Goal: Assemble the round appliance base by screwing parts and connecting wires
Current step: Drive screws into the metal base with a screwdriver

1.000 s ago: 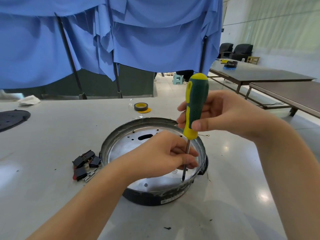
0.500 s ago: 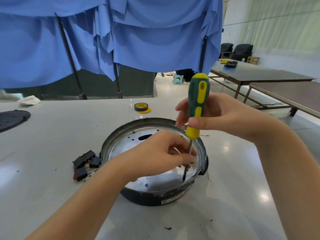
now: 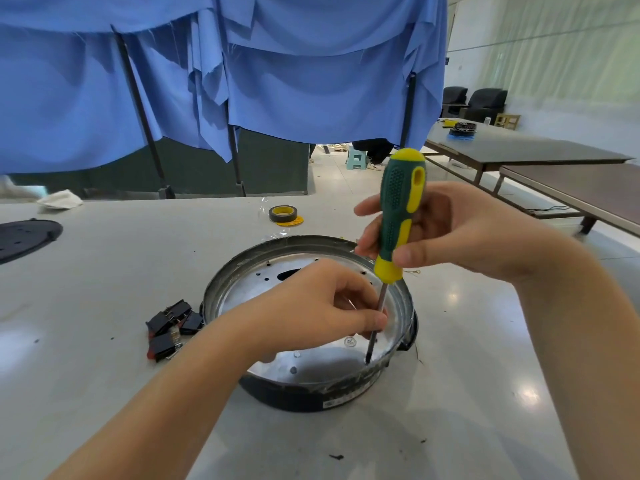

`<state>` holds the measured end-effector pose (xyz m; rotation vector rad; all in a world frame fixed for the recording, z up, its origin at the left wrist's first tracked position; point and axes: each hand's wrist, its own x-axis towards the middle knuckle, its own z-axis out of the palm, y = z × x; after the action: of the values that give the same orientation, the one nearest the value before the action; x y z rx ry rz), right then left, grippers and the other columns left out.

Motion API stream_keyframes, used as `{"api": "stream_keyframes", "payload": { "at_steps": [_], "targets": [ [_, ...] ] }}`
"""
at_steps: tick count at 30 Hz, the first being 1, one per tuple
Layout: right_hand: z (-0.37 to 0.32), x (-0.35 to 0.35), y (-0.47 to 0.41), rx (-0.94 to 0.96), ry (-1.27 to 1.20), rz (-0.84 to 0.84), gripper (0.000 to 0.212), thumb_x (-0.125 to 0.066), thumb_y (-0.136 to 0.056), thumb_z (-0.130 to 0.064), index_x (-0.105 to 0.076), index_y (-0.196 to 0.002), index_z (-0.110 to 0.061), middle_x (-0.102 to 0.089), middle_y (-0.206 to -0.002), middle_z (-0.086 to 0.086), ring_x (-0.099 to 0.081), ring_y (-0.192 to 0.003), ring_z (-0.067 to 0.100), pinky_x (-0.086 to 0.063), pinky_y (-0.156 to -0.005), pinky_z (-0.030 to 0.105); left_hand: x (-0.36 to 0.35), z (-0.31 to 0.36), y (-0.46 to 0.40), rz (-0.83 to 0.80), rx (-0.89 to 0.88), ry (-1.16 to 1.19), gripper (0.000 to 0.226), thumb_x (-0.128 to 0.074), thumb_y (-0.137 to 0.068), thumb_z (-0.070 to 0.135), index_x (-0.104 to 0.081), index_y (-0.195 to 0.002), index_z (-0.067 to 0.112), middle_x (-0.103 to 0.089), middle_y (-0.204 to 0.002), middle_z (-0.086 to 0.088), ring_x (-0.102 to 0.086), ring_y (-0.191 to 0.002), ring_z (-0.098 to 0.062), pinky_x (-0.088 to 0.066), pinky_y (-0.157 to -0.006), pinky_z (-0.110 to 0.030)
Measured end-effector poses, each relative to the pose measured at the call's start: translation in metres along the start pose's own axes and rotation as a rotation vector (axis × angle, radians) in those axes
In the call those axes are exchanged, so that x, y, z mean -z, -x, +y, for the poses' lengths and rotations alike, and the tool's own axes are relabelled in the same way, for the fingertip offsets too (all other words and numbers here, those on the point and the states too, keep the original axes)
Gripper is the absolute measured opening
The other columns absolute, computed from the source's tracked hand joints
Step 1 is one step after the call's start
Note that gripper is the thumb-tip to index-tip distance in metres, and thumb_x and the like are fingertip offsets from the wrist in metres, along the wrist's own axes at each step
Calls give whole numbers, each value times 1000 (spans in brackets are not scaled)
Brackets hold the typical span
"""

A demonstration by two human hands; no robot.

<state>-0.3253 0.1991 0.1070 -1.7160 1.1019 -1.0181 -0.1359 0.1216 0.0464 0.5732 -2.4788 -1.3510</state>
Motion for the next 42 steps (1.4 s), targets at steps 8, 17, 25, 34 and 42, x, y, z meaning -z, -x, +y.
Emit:
{"api": "stream_keyframes", "payload": {
  "at_steps": [8,17,25,34,42],
  "targets": [
    [-7,-20,-10,42,292,291,45,-85,-48,-25,-58,-83,-17,-70,-74,2,-70,-71,14,-54,-63,19,2,-1,0,-17,9,22,11,-67,-88,11,-74,-91,18,-76,-86,8,-72,-84,-8,-57,-79,-23],
    [-2,-11,-4,-71,37,-7,52,-66,-79,-4,-50,-127,-15,-70,-112,8,-67,-107,23,-54,-84,27,3,-2,-1,-38,16,18,13,-63,-91,9,-72,-94,18,-76,-89,6,-72,-85,-7,-56,-76,-18],
    [-2,-16,-7,-32,151,166,41,-80,-58,-15,-61,-95,-14,-75,-86,4,-73,-83,19,-55,-69,21,6,-1,0,-62,16,54,14,-63,-90,6,-72,-97,15,-76,-91,2,-72,-87,-10,-58,-80,-25],
    [-6,-19,-8,-38,216,174,46,-79,-59,-20,-60,-100,-19,-75,-90,0,-72,-85,18,-55,-72,20,7,-2,-1,-71,45,61,14,-65,-90,8,-72,-102,12,-76,-92,2,-72,-88,-10,-58,-81,-27],
    [-7,-17,-5,-36,71,77,43,-68,-71,-5,-60,-113,-13,-75,-99,5,-71,-94,19,-55,-77,22,12,-9,3,-196,199,-387,16,-76,-76,40,-70,-86,30,-67,-77,13,-61,-68,-3,-52,-62,-16]
  ]
}}
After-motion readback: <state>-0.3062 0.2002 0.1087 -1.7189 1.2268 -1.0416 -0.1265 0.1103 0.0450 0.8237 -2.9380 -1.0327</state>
